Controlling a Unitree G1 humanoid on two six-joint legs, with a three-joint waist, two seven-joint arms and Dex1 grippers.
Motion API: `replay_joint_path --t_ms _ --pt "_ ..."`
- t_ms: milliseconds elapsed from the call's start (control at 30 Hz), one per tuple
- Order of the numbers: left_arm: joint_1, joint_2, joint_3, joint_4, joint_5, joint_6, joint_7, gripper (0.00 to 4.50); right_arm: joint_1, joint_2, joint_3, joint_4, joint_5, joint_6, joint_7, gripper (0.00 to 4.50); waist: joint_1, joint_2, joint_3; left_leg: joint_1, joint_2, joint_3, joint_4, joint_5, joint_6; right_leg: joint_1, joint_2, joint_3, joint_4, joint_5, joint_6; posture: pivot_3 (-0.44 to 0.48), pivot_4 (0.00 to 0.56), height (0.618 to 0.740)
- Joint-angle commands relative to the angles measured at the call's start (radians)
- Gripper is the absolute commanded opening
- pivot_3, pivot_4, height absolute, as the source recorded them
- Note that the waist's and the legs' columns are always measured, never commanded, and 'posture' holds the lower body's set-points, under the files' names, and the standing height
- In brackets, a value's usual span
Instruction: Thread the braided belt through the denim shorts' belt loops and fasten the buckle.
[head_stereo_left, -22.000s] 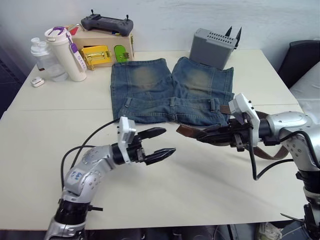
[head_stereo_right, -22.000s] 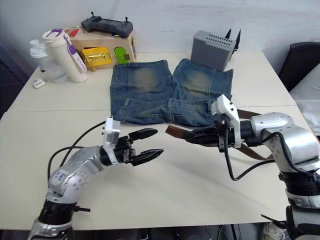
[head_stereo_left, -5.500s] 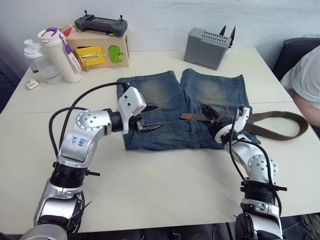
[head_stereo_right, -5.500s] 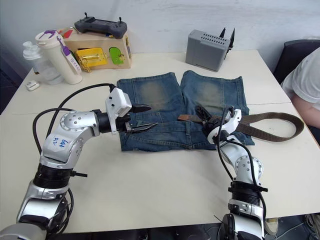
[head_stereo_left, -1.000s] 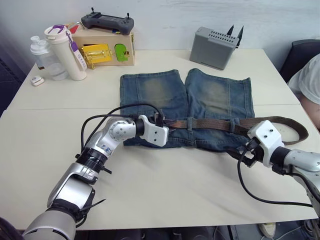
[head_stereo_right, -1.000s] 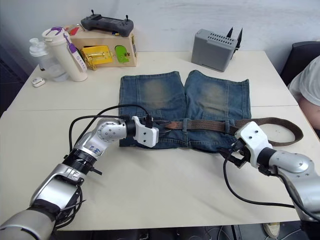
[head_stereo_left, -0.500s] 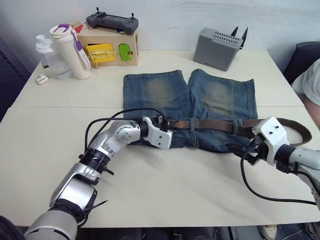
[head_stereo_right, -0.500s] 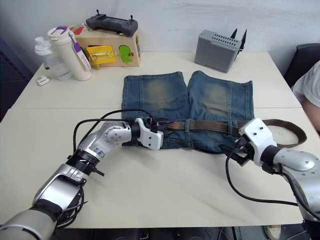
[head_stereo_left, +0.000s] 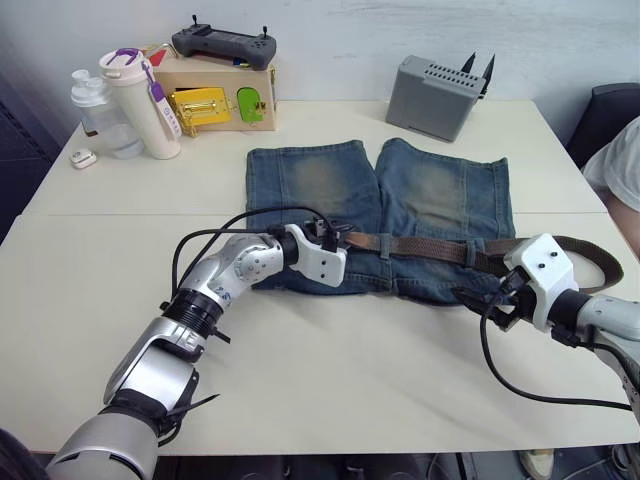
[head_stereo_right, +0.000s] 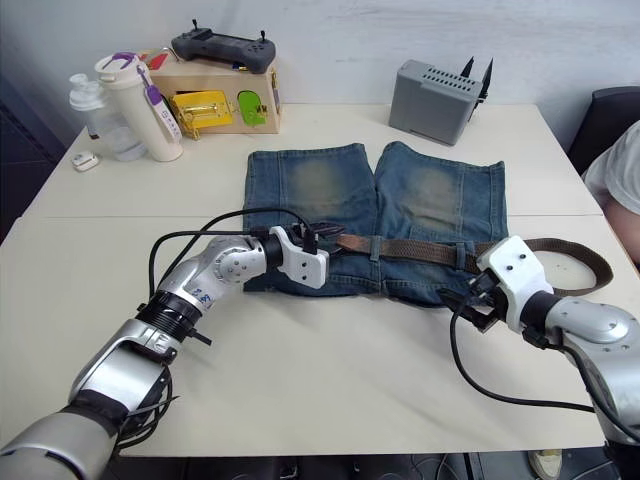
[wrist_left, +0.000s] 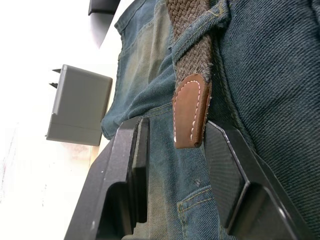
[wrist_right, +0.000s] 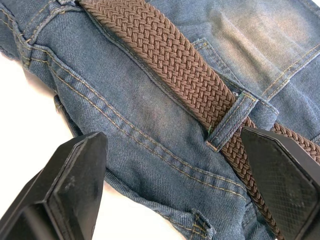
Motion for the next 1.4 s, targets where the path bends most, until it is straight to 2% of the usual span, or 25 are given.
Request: replay_joint_path --t_ms 33,233,333,433,500,533,600,633,700,833,867,900,967,1000,1267,1367,1400 --pt "-0.028 -0.009 -0.016 0.016 0.014 -0.019 0.023 0.03 -0.007 0.006 -0.048 -0.034 0.003 -0.001 -0.01 4.5 0.0 0.0 0.0 0.0 0.0 0.0 0.0 0.0 0.0 0.0 0.0 0.0 0.0 0.0 0.0 0.0 0.15 0.736" --pt "-0.047 -0.021 -0.024 0.048 0.025 -0.008 0.045 0.03 0.019 -0.016 -0.068 -0.042 -0.022 -0.006 -0.009 4.5 0.001 0.0 0.0 0.0 0.0 0.0 0.001 0.0 0.0 0.0 0.0 0.0 0.001 0.0 0.0 0.0 0.15 0.736" --pt "-0.049 -0.014 -0.012 0.029 0.009 -0.009 0.03 0.03 0.07 -0.064 -0.062 -0.023 -0.095 -0.048 0.013 4.5 0.003 0.0 0.0 0.0 0.0 0.0 0.002 0.0 0.0 0.0 0.0 0.0 0.001 0.0 0.0 0.0 0.15 0.736" --pt "-0.039 0.003 0.0 0.001 -0.006 -0.006 0.014 0.0 0.088 -0.064 -0.093 -0.019 -0.079 -0.056 0.038 3.65 0.002 0.0 0.0 -0.001 0.0 0.0 0.002 0.0 0.0 0.0 0.0 0.0 0.001 0.0 0.0 0.0 0.15 0.736" --pt "-0.035 0.008 0.005 -0.009 -0.013 0.0 0.007 0.0 0.098 -0.073 -0.099 -0.02 -0.081 -0.065 0.06 2.69 -0.002 0.0 0.0 0.0 0.0 0.001 0.002 0.0 0.0 0.0 0.0 0.0 0.002 0.0 0.0 0.0 0.15 0.736" --pt "-0.032 0.009 0.007 -0.014 -0.016 0.004 0.005 0.0 0.105 -0.076 -0.097 -0.02 -0.084 -0.075 0.074 2.06 -0.001 0.0 0.0 0.0 0.0 0.0 0.002 0.0 0.0 0.0 0.0 0.0 0.003 0.0 0.0 0.0 0.15 0.736" --pt "-0.029 0.009 0.01 -0.022 -0.02 0.013 0.0 0.0 0.107 -0.071 -0.087 -0.013 -0.087 -0.089 0.087 1.41 -0.001 0.0 0.0 0.0 0.0 0.0 0.002 0.0 0.0 0.0 0.0 0.0 0.003 0.0 0.0 0.0 0.15 0.736" --pt "-0.028 0.008 0.01 -0.025 -0.022 0.017 -0.001 0.0 0.105 -0.07 -0.074 -0.005 -0.096 -0.099 0.092 0.88 0.0 0.0 0.0 0.0 0.0 0.0 0.003 0.0 0.0 0.0 0.0 0.0 0.003 0.0 0.0 0.0 0.15 0.736" --pt "-0.027 0.006 0.008 -0.029 -0.023 0.023 -0.001 0.0 0.101 -0.078 -0.027 0.021 -0.135 -0.138 0.106 0.11 0.0 0.0 0.0 0.0 0.0 0.0 0.003 0.0 0.0 0.0 0.0 0.0 0.003 0.0 0.0 0.0 0.15 0.736" --pt "-0.02 0.002 0.006 -0.042 -0.026 0.035 -0.004 0.0 0.089 -0.067 0.004 0.038 -0.13 -0.158 0.143 0.04 0.0 0.0 0.0 0.0 0.0 0.0 0.004 0.0 0.0 0.0 0.0 0.0 0.003 0.0 0.0 0.0 0.15 0.736" --pt "-0.018 0.003 0.006 -0.046 -0.026 0.037 -0.005 0.0 0.091 -0.069 0.01 0.035 -0.123 -0.158 0.161 0.69 0.0 0.0 0.0 0.0 0.0 0.0 0.004 0.0 0.0 0.0 0.0 0.0 0.003 0.0 0.0 0.0 0.15 0.736" --pt "-0.017 0.003 0.006 -0.05 -0.027 0.04 -0.007 0.0 0.088 -0.072 0.022 0.046 -0.148 -0.189 0.163 0.92 0.0 0.0 0.0 0.0 0.0 0.0 0.004 0.0 0.0 0.0 0.0 0.0 0.003 0.0 0.0 0.0 0.15 0.736" --pt "-0.012 0.004 0.005 -0.058 -0.029 0.046 -0.01 0.0 0.075 -0.082 0.043 0.077 -0.203 -0.246 0.159 1.99 -0.001 0.0 0.0 0.0 0.0 0.0 0.005 0.0 0.0 0.0 0.0 0.0 0.004 0.0 0.0 0.0 0.15 0.736" --pt "-0.009 0.004 0.005 -0.062 -0.029 0.05 -0.012 0.0 0.068 -0.088 0.051 0.09 -0.214 -0.252 0.165 2.34 0.0 0.0 0.0 0.0 0.0 0.0 0.005 0.0 0.0 0.0 0.0 0.0 0.004 0.0 0.0 0.0 0.15 0.736" --pt "0.004 0.002 0.004 -0.087 -0.036 0.066 -0.027 0.0 -0.013 -0.089 0.16 0.256 -0.354 -0.333 0.14 2.34 0.0 0.0 0.0 0.0 0.0 0.001 0.006 0.0 0.001 0.0 0.0 0.0 0.005 0.0 0.0 0.0 0.15 0.736" --pt "0.002 0.01 0.014 -0.099 -0.05 0.077 -0.044 0.0 -0.046 -0.074 0.166 0.3 -0.382 -0.368 0.112 1.55 0.0 0.0 0.0 0.0 0.0 0.001 0.007 0.0 0.001 0.0 0.0 0.001 0.006 0.0 0.0 0.0 0.15 0.736" --pt "0.001 0.013 0.022 -0.107 -0.061 0.085 -0.053 0.0 -0.044 -0.074 0.161 0.302 -0.384 -0.379 0.115 1.09 0.0 0.0 0.0 0.0 0.0 0.001 0.007 0.0 0.001 0.0 0.0 0.001 0.006 0.0 0.0 0.0 0.15 0.736"
